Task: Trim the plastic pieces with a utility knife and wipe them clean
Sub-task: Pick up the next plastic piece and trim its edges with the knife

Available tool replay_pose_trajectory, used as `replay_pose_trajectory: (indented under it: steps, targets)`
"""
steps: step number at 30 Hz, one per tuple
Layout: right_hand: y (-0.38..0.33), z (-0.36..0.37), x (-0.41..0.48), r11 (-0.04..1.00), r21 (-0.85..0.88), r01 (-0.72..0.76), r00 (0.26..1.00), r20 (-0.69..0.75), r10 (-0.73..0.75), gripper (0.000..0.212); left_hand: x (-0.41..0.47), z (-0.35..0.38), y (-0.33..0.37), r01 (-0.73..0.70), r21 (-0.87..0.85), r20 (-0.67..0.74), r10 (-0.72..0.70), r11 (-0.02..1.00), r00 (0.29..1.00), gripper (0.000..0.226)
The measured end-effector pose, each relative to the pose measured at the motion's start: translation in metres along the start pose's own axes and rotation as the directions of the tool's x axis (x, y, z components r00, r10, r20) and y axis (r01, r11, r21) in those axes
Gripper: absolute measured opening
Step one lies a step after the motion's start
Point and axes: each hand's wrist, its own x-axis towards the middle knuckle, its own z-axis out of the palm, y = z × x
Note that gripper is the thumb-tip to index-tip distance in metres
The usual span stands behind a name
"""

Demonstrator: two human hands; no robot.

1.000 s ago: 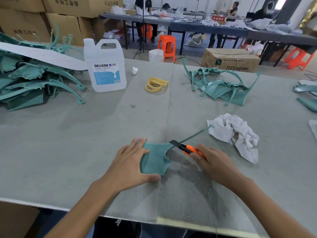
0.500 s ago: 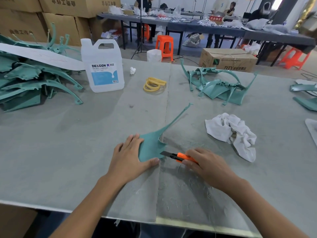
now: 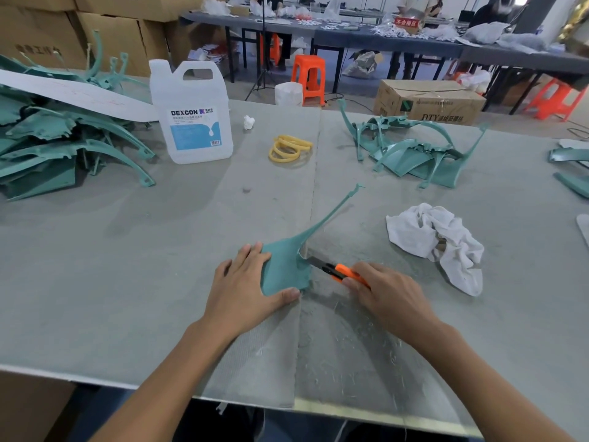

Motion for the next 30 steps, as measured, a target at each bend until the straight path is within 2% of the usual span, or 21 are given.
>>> replay_pose_trajectory:
  steps: [3,6,10,14,30]
  targets:
    - [0.004,-0.003,-0.005,0.999,0.038,0.01,1.0,0.011,-0.01,0.027,-0.001,0.0,0.0,0.004,0.001,-0.004,-0.004,1.0,1.0,0.109]
    - [0.002,-0.004,-0.006,0.996,-0.061,0.06,0.996,0.074,-0.055,0.033,0.001,0.001,0.0,-0.003,-0.005,-0.009,0.003,1.0,1.0,0.11]
    - [-0.005,-0.006,0.0,0.999,-0.049,-0.008,0.999,0.047,0.011,0.036,0.001,0.0,-0.001,-0.002,-0.006,-0.006,0.002,1.0,1.0,0.112]
    - [-0.003,-0.007,-0.001,1.0,-0.014,-0.007,0.998,0.065,0.008,0.034,0.0,0.0,0.0,-0.003,-0.009,-0.011,0.003,1.0,1.0,0.109]
    - [-0.008,0.002,0.001,0.993,-0.113,-0.044,0.999,0.018,0.046,0.039,-0.001,0.0,0.0,-0.008,0.009,-0.019,0.008,1.0,1.0,0.104]
